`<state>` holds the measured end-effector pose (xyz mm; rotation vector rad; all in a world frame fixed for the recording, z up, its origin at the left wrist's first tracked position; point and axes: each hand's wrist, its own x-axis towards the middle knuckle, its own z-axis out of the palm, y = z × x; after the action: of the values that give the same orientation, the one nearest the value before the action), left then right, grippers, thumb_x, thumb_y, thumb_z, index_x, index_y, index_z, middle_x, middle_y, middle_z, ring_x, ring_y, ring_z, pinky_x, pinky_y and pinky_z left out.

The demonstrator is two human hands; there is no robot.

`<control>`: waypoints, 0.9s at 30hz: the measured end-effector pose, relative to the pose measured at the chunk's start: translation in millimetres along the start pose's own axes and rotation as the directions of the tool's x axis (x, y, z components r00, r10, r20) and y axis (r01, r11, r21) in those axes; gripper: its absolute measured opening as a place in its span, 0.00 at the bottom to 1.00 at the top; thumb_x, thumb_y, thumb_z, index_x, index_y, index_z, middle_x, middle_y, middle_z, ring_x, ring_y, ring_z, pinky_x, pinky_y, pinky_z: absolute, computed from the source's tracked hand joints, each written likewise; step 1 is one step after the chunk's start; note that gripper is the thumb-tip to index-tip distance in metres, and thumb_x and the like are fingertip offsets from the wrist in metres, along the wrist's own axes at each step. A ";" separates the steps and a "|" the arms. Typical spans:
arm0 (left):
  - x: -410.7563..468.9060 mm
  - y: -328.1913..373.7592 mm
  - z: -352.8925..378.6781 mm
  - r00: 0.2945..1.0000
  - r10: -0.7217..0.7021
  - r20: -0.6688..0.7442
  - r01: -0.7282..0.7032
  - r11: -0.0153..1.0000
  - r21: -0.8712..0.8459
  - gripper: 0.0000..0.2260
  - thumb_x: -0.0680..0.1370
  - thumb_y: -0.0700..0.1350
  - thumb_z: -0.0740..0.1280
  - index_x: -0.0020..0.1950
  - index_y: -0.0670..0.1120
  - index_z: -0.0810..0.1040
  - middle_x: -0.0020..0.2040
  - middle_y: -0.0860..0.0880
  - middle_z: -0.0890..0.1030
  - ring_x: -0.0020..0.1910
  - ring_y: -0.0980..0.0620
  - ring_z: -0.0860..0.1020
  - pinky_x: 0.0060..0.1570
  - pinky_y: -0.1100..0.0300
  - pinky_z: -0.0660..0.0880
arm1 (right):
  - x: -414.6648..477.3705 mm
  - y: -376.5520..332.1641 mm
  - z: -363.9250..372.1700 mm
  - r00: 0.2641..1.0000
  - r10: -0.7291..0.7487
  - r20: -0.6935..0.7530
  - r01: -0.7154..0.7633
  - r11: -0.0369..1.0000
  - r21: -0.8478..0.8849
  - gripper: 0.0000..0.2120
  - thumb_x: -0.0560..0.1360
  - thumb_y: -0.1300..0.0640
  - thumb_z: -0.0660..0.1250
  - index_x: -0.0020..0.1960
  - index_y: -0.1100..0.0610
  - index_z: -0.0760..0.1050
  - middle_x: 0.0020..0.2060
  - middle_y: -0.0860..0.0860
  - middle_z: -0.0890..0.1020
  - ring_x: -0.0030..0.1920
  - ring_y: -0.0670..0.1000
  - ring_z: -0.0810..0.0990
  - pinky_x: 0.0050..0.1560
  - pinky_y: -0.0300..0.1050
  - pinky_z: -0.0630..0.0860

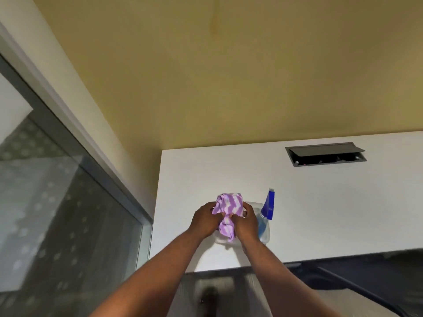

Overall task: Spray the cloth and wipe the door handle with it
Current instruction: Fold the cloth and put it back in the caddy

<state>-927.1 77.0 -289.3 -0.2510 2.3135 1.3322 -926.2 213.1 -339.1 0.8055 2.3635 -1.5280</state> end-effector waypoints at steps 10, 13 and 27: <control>49.7 -40.7 20.7 0.988 0.113 0.102 -0.143 0.922 0.360 0.10 0.74 0.48 0.65 0.51 0.46 0.80 0.50 0.44 0.83 0.52 0.38 0.81 0.45 0.56 0.73 | 37.1 26.0 32.4 0.982 0.172 0.084 -0.155 0.972 -0.176 0.15 0.80 0.54 0.67 0.65 0.57 0.74 0.51 0.54 0.84 0.49 0.56 0.85 0.55 0.57 0.83; 58.1 -42.7 24.3 0.968 0.199 0.152 -0.251 0.792 0.556 0.11 0.80 0.47 0.63 0.57 0.45 0.81 0.54 0.42 0.84 0.53 0.38 0.83 0.51 0.51 0.79 | 44.0 23.8 35.5 0.984 0.175 0.033 -0.170 0.979 -0.110 0.13 0.82 0.51 0.62 0.63 0.57 0.76 0.50 0.54 0.84 0.50 0.58 0.85 0.55 0.58 0.83; 45.6 -69.7 36.9 0.971 0.109 0.211 -0.231 0.635 0.737 0.14 0.80 0.43 0.60 0.58 0.41 0.82 0.54 0.40 0.84 0.52 0.38 0.83 0.53 0.49 0.81 | 58.1 36.2 32.4 0.965 0.185 0.187 -0.102 0.918 -0.383 0.18 0.85 0.52 0.58 0.69 0.60 0.73 0.62 0.58 0.82 0.64 0.59 0.79 0.64 0.47 0.73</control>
<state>-930.2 75.7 -380.4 0.3458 2.5750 0.3100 -958.0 214.5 -407.8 0.6640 2.2685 -1.0070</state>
